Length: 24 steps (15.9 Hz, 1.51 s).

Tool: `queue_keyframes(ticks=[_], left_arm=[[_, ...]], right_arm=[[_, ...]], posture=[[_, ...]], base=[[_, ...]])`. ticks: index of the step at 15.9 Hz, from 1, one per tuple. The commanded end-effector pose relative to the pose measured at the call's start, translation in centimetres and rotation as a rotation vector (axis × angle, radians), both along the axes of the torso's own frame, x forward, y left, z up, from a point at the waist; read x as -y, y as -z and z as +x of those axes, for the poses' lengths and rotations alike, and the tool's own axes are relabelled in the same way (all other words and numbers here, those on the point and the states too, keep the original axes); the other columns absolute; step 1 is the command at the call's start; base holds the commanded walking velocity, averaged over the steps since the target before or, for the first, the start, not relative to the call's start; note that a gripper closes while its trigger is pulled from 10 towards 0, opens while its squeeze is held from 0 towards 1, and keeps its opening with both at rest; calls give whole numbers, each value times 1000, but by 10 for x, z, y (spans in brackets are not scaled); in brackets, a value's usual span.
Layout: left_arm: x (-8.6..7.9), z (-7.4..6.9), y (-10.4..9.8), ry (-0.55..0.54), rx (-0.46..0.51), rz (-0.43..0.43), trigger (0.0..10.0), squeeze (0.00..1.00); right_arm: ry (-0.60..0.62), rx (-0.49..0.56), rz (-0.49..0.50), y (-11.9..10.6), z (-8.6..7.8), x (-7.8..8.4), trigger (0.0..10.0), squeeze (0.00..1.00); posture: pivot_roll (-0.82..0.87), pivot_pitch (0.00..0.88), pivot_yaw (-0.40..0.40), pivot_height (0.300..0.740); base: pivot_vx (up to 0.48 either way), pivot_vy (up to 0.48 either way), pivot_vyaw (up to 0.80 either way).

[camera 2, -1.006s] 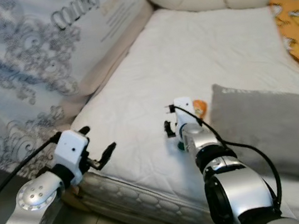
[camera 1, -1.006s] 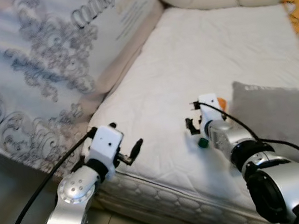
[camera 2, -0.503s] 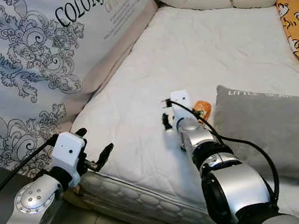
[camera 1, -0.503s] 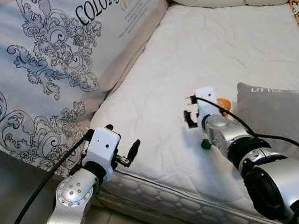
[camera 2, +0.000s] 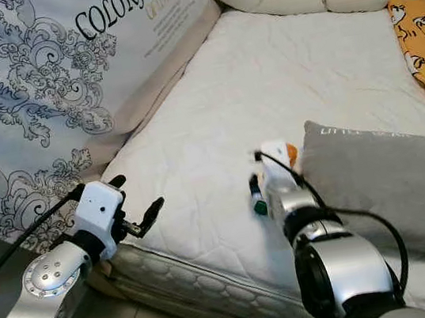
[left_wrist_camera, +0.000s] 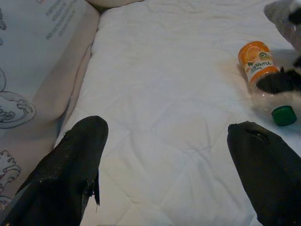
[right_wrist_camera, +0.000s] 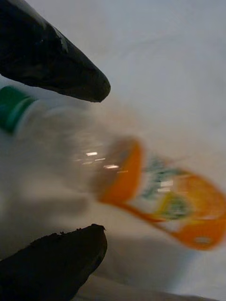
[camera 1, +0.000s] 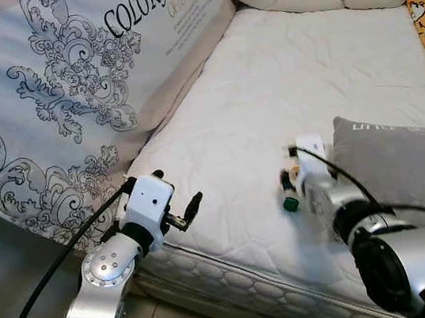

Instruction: Clean up the room

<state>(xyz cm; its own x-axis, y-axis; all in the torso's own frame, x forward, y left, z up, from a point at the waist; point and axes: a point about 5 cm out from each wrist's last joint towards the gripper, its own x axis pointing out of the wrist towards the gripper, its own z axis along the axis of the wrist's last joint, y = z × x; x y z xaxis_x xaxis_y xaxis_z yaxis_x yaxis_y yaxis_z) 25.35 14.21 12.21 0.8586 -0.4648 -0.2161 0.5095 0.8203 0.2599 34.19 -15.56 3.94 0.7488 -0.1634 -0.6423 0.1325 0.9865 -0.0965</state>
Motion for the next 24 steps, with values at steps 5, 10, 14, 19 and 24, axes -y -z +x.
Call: queue_keyframes(ticks=[5, 10, 14, 19, 24], left_arm=[[0, -3, 1, 29, -12, 17, 10000, 1000], [2, -4, 0, 120, -47, 46, 10000, 1000], [-3, -3, -4, 132, -43, 64, 10000, 1000], [-4, -8, -4, 132, -40, 69, 10000, 1000], [-5, -4, -2, 65, 0, 33, 10000, 1000]], right_arm=[[60, -79, 109, 17, -14, 1, 10000, 0], [82, -74, 239, 22, -18, 2, 2667, 0], [98, -29, 226, 18, -14, 8, 0, 0], [66, 11, 183, 20, -16, 6, 0, 0], [35, 24, 169, 19, -15, 5, 0, 0]], posture=[[105, 0, 10, 740], [144, 25, 16, 740], [166, 56, 38, 740], [169, 58, 49, 740], [154, 33, 43, 740]], base=[[0, 0, 0], [0, 0, 0], [0, 0, 0], [0, 0, 0], [0, 0, 0]])
